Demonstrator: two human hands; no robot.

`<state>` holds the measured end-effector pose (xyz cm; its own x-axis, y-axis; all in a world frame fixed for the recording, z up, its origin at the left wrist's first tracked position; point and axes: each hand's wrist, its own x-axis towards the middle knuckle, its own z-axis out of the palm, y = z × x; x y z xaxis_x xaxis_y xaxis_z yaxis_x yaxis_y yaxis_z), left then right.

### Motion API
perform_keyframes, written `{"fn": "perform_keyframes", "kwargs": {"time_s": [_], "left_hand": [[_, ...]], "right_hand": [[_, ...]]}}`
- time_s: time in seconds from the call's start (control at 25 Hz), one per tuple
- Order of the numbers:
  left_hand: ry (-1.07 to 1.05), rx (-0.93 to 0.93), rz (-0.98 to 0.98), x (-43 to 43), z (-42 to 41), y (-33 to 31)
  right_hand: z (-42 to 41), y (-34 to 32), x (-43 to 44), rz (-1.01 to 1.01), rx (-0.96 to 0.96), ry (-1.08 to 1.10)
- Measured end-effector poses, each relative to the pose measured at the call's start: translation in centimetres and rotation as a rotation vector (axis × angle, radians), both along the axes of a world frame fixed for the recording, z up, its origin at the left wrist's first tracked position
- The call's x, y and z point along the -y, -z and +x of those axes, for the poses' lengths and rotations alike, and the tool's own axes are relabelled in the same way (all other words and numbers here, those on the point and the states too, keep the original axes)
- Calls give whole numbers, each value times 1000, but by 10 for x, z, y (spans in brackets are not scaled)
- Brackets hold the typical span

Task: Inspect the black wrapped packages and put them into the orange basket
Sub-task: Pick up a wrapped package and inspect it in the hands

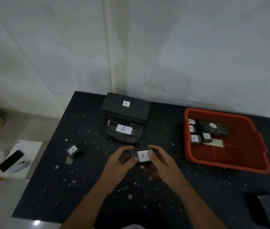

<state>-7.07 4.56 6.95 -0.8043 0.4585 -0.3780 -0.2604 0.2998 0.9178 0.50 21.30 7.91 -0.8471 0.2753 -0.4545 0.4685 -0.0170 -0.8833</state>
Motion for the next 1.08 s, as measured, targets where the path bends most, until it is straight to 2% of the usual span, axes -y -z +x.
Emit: {"fn": "perform_keyframes", "kwargs": {"time_s": [0.2, 0.56, 0.72, 0.8, 0.92, 1.08], "left_hand": [[80, 53, 59, -57, 38, -8], [114, -261, -110, -158, 90, -25], [169, -231, -50, -184, 108, -28], [204, -203, -15, -189, 114, -26], [213, -261, -35, -196, 116, -26], [215, -354, -113, -210, 126, -23]], "right_hand": [[40, -11, -45, 93, 6, 65], [89, -8, -131, 229, -65, 66], [102, -6, -162, 198, -103, 66], [111, -9, -178, 96, -139, 39], [127, -11, -196, -23, -139, -77], [136, -3, -204, 83, -170, -87]]}}
